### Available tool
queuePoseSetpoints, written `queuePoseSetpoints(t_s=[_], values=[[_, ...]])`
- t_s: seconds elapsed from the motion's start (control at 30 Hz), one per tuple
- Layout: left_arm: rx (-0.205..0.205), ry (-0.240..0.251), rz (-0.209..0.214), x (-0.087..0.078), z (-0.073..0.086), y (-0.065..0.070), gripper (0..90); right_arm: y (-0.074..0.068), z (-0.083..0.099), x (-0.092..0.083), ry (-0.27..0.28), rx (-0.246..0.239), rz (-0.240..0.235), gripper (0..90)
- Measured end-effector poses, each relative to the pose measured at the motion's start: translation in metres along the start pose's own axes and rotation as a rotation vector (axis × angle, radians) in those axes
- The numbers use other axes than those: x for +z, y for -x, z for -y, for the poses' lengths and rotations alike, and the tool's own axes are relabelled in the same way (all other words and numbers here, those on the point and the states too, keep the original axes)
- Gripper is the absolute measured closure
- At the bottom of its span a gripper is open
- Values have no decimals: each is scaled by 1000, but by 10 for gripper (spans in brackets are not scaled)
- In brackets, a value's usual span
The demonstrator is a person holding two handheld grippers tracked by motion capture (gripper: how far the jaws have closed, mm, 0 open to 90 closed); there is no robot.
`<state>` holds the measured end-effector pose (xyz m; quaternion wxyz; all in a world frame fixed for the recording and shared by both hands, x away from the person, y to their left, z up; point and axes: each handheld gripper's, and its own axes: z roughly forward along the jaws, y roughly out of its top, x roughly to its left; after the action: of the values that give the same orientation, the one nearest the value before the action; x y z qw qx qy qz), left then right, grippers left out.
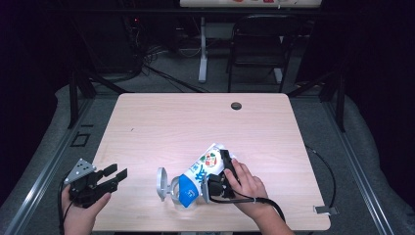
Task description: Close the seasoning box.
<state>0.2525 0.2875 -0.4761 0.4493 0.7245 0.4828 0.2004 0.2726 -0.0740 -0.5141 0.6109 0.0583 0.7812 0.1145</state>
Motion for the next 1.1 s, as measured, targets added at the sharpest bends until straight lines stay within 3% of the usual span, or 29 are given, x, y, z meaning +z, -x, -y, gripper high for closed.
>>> queuePoseSetpoints(t_s=[1.1], values=[[0, -1, -1, -1, 0, 0, 539, 0, -1, 0, 3, -19, 11, 532]])
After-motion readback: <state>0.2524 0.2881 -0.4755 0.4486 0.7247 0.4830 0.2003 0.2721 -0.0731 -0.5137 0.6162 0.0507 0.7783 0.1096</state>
